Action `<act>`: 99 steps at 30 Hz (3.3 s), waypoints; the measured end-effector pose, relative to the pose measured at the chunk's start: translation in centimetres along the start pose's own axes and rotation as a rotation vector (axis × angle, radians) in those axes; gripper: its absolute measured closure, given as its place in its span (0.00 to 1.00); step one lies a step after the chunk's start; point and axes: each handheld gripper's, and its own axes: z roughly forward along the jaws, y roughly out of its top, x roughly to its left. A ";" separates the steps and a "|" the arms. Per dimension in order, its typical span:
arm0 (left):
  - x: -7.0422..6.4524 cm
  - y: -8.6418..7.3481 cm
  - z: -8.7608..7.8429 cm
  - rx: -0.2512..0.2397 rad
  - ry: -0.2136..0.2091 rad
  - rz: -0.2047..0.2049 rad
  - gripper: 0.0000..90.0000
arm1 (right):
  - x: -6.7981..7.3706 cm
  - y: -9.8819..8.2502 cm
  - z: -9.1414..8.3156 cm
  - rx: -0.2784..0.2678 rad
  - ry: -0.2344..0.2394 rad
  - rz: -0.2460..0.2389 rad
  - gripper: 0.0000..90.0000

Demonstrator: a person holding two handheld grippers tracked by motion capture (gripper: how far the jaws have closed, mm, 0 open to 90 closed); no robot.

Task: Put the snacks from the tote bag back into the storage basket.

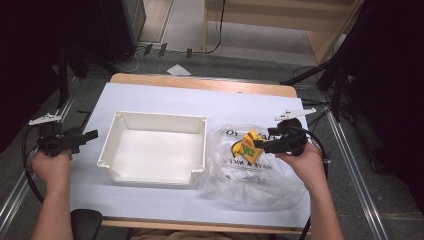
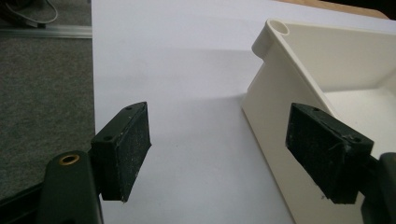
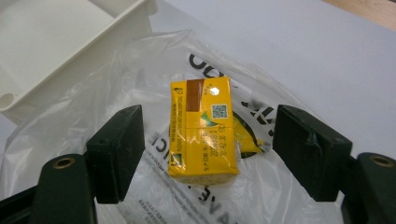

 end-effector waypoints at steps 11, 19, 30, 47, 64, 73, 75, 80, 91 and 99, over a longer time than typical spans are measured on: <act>0.0 0.0 0.0 -0.005 -0.005 -0.005 0.26 | 0.1 -0.2 0.9 0.038 -0.008 -0.010 0.29; 0.1 0.0 0.0 -0.006 -0.005 -0.010 0.26 | 0.6 -0.2 2.0 0.082 -0.041 -0.042 0.30; 0.1 0.0 0.0 -0.009 -0.006 -0.010 0.26 | 0.7 -0.4 3.6 0.122 -0.055 -0.035 0.33; 0.1 0.0 0.0 -0.010 -0.007 -0.012 0.26 | 0.7 -2.0 5.3 0.019 -0.063 -0.021 0.40; 0.3 0.1 0.1 -0.027 -0.017 -0.029 0.26 | 0.5 -2.0 6.0 0.082 -0.043 0.009 0.46; 0.2 0.0 0.1 -0.018 -0.012 -0.023 0.26 | 0.3 0.8 6.4 0.257 -0.033 0.010 0.50; 0.2 0.0 0.0 -0.014 -0.011 -0.023 0.26 | 0.4 1.6 6.6 0.300 -0.037 -0.001 0.51; 0.5 -0.1 -0.2 -0.021 0.000 -0.039 0.26 | 0.4 2.9 7.2 0.442 -0.038 -0.050 0.54; 0.4 -0.1 0.0 -0.023 -0.003 -0.030 0.26 | 0.6 3.7 7.2 0.474 -0.053 -0.079 0.59; 0.3 0.0 0.0 -0.019 -0.004 -0.025 0.26 | 1.0 4.9 5.2 0.364 -0.010 -0.071 0.60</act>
